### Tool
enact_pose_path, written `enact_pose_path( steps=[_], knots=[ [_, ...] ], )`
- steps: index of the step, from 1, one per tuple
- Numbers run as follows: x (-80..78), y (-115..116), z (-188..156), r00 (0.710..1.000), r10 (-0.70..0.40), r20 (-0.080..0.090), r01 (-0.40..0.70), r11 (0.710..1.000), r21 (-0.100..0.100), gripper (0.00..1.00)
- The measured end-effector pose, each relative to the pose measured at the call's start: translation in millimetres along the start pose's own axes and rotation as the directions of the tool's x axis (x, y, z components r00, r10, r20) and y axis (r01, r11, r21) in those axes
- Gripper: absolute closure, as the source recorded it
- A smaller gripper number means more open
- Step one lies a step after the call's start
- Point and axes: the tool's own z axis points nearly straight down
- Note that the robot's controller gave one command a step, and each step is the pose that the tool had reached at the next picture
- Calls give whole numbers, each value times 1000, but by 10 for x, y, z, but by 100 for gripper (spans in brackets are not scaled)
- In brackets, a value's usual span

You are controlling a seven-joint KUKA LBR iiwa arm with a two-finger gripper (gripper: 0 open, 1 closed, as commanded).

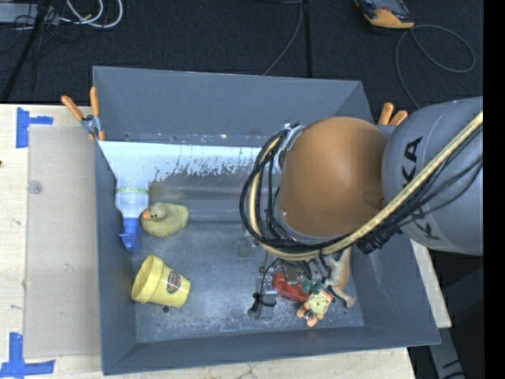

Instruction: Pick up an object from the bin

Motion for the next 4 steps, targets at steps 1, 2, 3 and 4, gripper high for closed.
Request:
enact_pose_path(
  steps=[1, 2, 3, 4],
  knots=[
    [-16, -8, -43, 1000, 5, 9, -5, 1000, -2, 0],
    [-65, 115, 96, 999, -46, 12, 46, 999, 0, 0],
    [-37, 481, 514, 965, -262, 9, 262, 965, 1, 0],
    [-230, 821, 688, 927, -375, -1, 375, 927, 2, 0]
  ],
)
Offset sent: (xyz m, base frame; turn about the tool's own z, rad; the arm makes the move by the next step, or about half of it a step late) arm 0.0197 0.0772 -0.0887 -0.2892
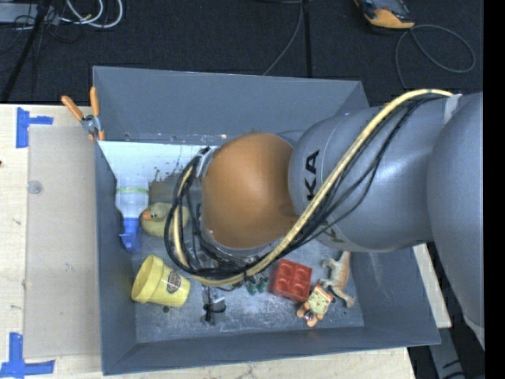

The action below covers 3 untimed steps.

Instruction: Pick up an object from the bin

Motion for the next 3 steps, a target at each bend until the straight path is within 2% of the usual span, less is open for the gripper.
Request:
enact_pose_path(
  steps=[1, 2, 3],
  knots=[
    [-165, 32, 164, 999, -35, 21, 35, 999, 1, 0],
    [-263, -23, 502, 977, -211, 9, 211, 977, 2, 0],
    [-519, -70, 616, 918, -396, 17, 396, 918, 9, 0]
  ],
)
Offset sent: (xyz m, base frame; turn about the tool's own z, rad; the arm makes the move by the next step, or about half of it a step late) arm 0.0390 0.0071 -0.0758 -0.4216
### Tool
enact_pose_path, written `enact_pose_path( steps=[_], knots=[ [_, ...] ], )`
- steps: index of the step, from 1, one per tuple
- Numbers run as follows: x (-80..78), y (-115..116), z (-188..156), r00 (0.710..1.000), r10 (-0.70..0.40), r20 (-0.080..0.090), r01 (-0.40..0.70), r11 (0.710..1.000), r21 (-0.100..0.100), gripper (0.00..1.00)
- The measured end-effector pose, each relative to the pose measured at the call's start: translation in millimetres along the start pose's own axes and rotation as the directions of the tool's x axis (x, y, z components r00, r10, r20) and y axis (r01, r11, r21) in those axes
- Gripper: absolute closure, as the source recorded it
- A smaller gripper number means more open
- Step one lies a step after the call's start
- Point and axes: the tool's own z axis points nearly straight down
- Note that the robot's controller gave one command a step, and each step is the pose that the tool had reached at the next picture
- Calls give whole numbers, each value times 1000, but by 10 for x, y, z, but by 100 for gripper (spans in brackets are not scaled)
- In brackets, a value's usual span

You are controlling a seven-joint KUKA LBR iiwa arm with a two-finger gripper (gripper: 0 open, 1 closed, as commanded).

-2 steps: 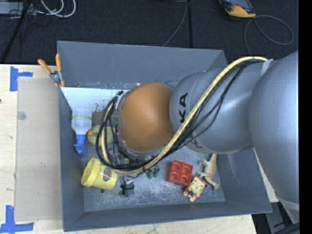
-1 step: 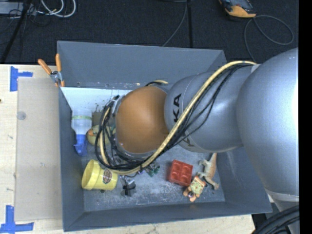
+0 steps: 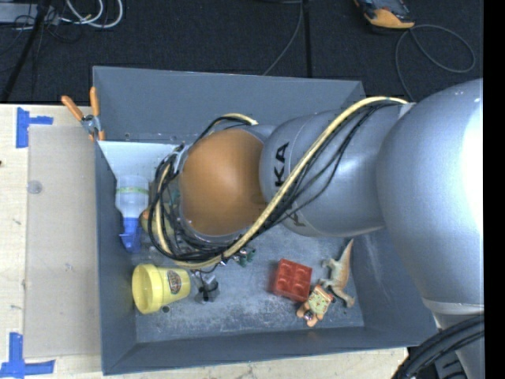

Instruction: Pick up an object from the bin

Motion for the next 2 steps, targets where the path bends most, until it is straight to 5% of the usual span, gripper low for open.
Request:
enact_pose_path(
  steps=[1, 2],
  knots=[
    [267, 544, 186, 997, -77, 8, 77, 997, 4, 100],
    [268, 541, 187, 997, -75, 8, 75, 997, 3, 100]
  ],
)
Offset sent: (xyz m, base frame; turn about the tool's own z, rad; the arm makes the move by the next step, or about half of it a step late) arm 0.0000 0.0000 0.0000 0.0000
